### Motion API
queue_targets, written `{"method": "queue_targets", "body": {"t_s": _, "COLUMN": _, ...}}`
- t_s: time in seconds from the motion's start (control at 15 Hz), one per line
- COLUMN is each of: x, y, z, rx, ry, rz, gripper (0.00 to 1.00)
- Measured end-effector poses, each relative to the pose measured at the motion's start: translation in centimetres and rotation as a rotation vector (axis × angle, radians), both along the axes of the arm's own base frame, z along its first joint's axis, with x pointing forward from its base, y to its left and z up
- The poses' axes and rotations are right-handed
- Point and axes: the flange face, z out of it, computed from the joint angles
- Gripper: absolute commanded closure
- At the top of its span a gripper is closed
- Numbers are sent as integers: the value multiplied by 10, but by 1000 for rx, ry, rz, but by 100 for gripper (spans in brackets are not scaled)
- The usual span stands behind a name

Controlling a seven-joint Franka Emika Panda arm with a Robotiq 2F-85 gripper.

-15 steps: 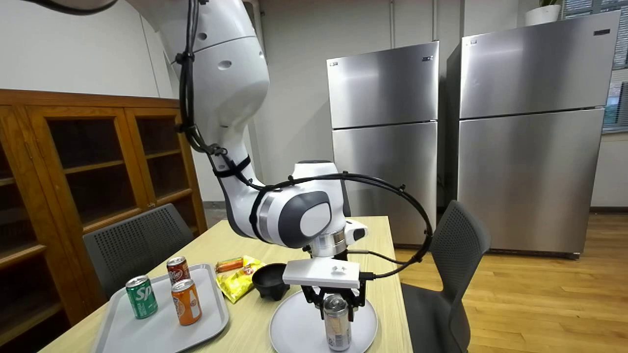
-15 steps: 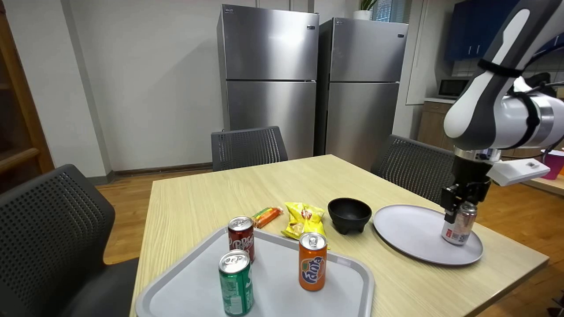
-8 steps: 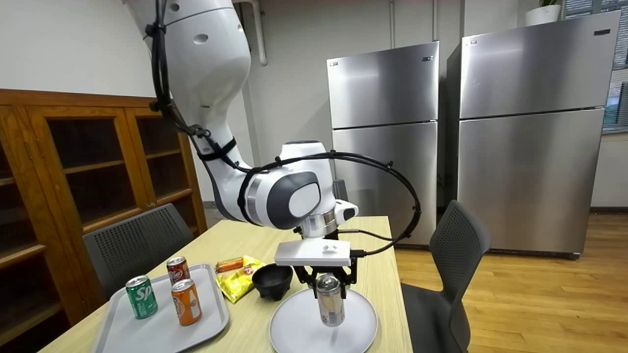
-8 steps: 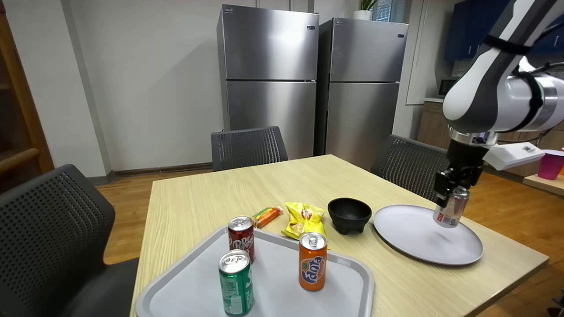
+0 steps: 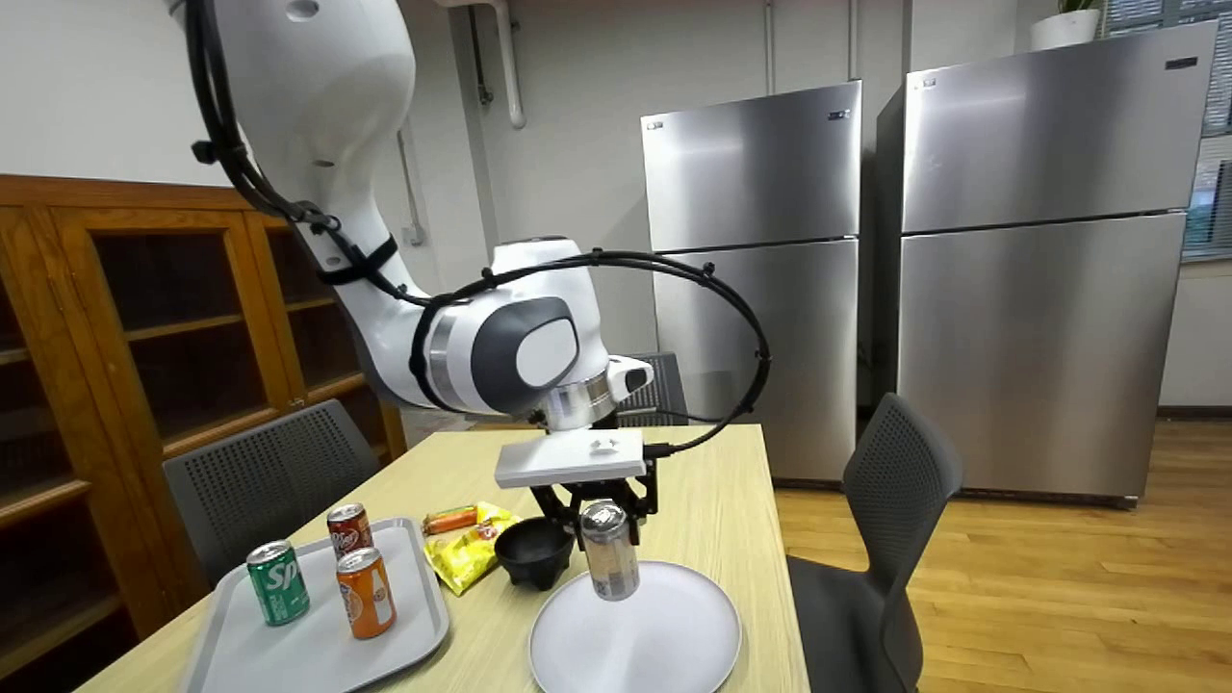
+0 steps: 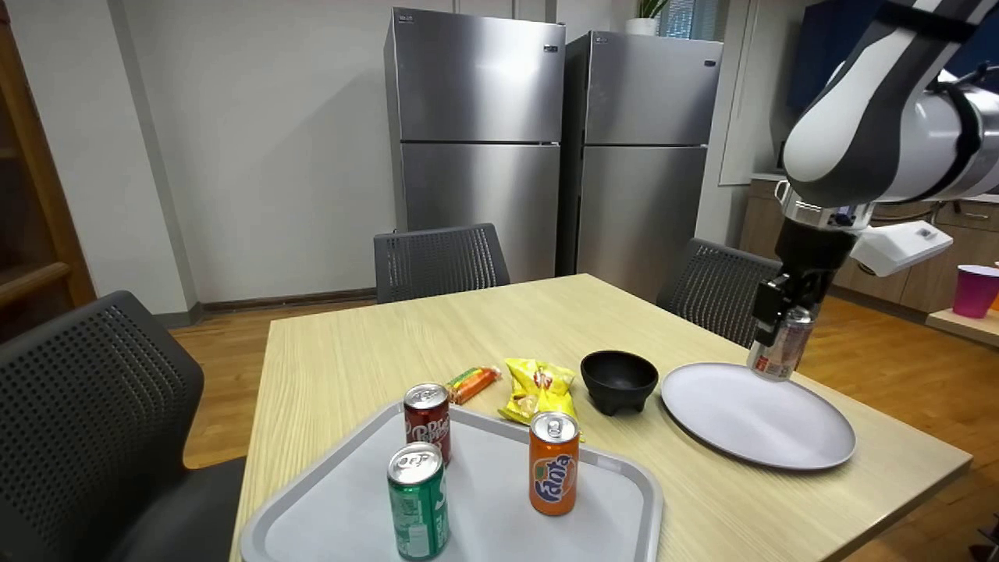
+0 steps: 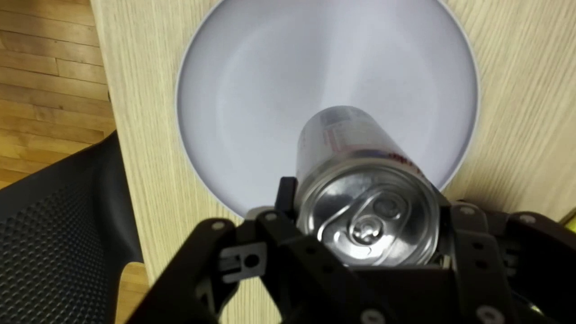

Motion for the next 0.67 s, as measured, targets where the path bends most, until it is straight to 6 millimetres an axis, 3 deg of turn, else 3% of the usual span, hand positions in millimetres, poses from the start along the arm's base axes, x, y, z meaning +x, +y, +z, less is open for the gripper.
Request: {"method": "queue_targets", "body": {"t_s": 0.67, "x": -21, "y": 107, "z": 8, "rx": -8, "ry": 13, "rz": 255, "gripper": 62}}
